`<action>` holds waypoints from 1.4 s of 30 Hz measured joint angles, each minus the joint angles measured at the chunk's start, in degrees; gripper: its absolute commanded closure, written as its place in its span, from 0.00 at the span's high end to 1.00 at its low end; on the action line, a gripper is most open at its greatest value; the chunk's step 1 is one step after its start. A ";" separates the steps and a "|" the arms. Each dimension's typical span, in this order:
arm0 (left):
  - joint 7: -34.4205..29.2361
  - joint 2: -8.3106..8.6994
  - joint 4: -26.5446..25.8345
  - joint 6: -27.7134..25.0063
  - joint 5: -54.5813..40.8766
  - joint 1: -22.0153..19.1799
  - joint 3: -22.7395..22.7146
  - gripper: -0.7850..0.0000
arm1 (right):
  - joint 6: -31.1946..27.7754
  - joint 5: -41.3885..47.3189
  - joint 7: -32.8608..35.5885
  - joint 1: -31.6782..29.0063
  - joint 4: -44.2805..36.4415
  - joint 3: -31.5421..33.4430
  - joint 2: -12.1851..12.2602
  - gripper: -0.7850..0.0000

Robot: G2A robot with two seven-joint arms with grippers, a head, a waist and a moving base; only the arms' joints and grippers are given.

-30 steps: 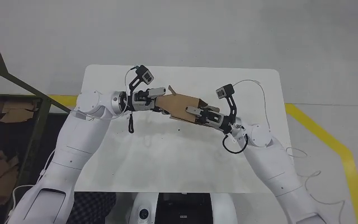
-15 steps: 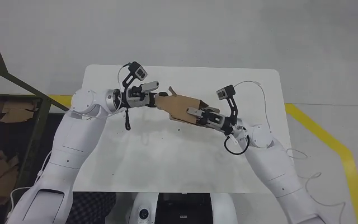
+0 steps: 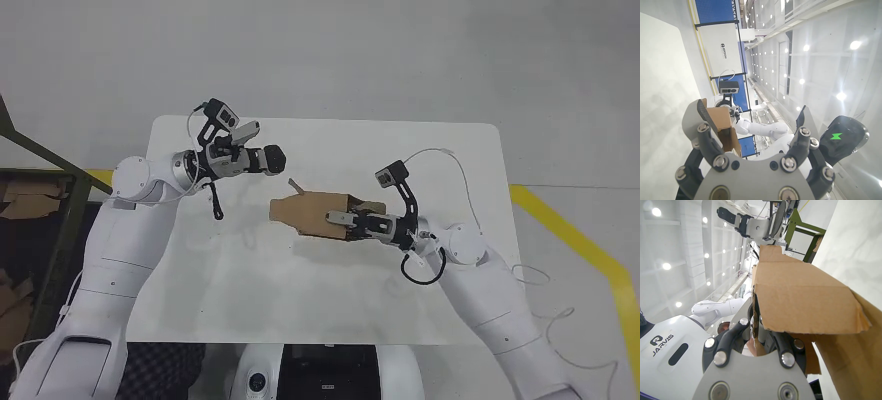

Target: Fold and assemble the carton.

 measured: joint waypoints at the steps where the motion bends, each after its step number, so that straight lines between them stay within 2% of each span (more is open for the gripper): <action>1: -0.05 -0.06 -0.05 0.06 0.05 -0.04 0.31 1.00 | 0.10 0.12 0.04 0.11 0.10 -0.22 -0.05 0.00; 10: -1.21 -0.58 0.01 0.71 0.60 -0.82 2.91 1.00 | 0.22 1.16 -0.03 1.66 2.02 -1.95 -0.60 0.00; 23: -2.59 -0.28 -2.09 1.52 -0.26 1.34 1.50 1.00 | -0.33 2.89 -3.22 1.90 4.27 -0.64 -0.76 0.00; 42: -3.36 -0.59 -3.76 2.42 0.96 1.66 3.52 1.00 | -0.51 2.45 -3.69 1.48 3.87 -0.68 -0.92 0.00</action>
